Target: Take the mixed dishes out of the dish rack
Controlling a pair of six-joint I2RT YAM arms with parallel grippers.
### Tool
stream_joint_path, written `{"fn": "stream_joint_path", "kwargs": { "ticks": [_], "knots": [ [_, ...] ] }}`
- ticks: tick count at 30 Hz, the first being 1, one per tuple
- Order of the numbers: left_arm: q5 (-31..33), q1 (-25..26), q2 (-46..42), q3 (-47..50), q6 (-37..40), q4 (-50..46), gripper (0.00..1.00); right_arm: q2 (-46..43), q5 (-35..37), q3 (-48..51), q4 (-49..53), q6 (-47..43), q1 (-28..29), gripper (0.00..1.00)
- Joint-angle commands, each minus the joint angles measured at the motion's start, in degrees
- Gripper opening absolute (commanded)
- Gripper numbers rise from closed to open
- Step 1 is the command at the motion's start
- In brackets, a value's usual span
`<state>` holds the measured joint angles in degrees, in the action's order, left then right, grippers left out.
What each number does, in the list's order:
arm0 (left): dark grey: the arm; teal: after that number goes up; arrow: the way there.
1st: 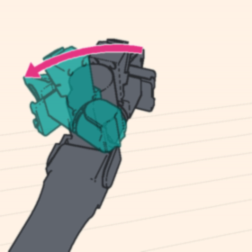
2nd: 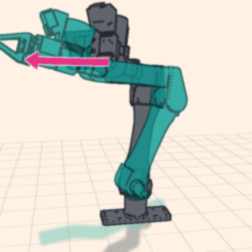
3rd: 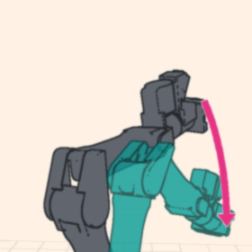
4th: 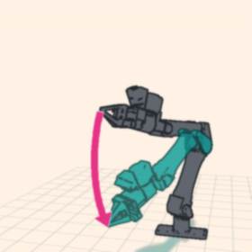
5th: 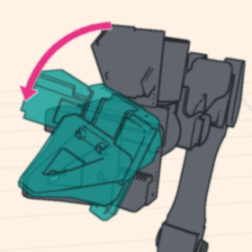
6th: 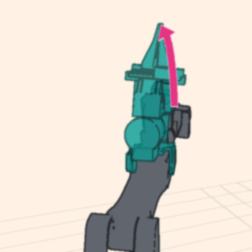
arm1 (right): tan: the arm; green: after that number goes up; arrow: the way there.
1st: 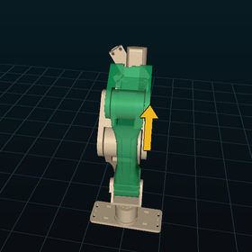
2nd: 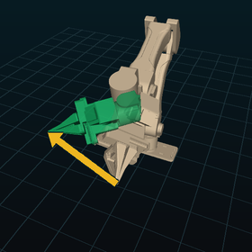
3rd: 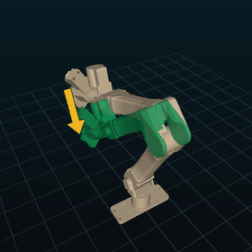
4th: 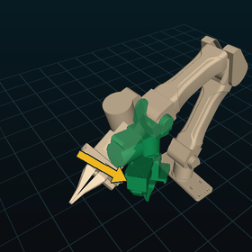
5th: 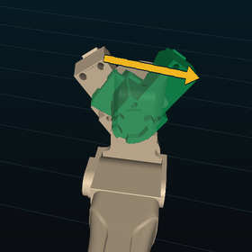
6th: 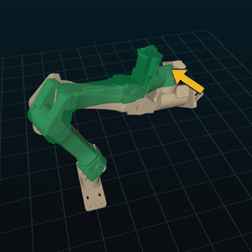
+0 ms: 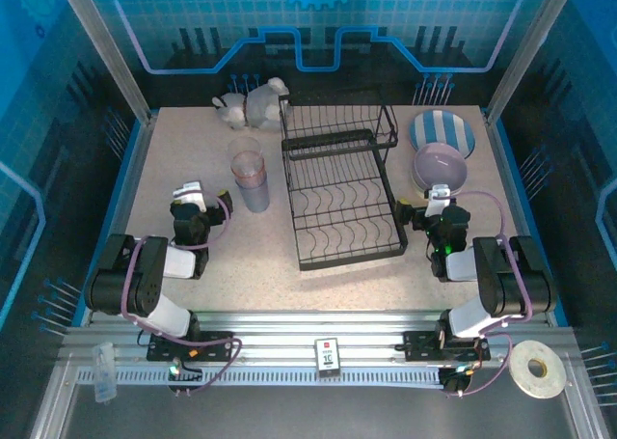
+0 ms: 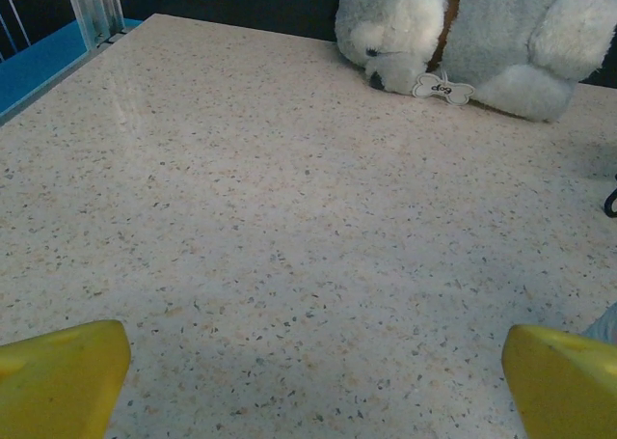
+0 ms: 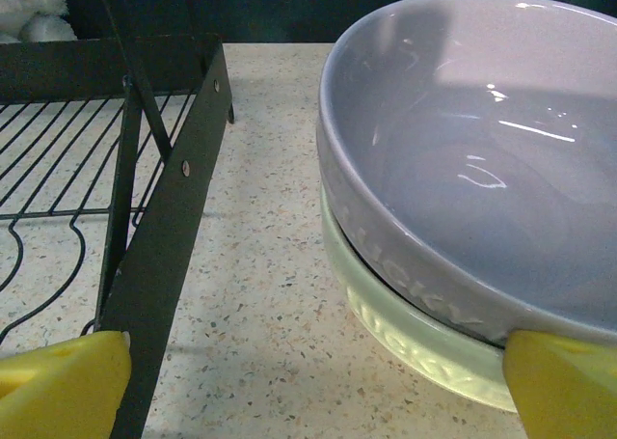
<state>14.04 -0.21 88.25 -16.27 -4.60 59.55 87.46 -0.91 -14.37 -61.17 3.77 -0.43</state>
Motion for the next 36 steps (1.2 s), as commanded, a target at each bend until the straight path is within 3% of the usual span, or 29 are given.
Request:
{"fn": "stream_joint_path", "kwargs": {
  "ticks": [1, 30, 36],
  "knots": [
    [-1.41, 0.75, 0.41, -3.65, 1.93, -3.73, 0.99, 0.43, 0.21, -1.97, -1.56, -1.23, 0.58, 1.0],
    [-1.77, 2.14, 0.61, -5.23, 3.92, -5.84, 0.99, 0.34, 2.64, -3.28, 1.1, -3.14, 2.51, 1.0],
    [-4.71, 1.94, 0.54, -5.36, 4.71, -6.27, 0.99, 0.43, 3.85, -4.7, 3.71, -3.86, 3.5, 1.0]
  ]
}}
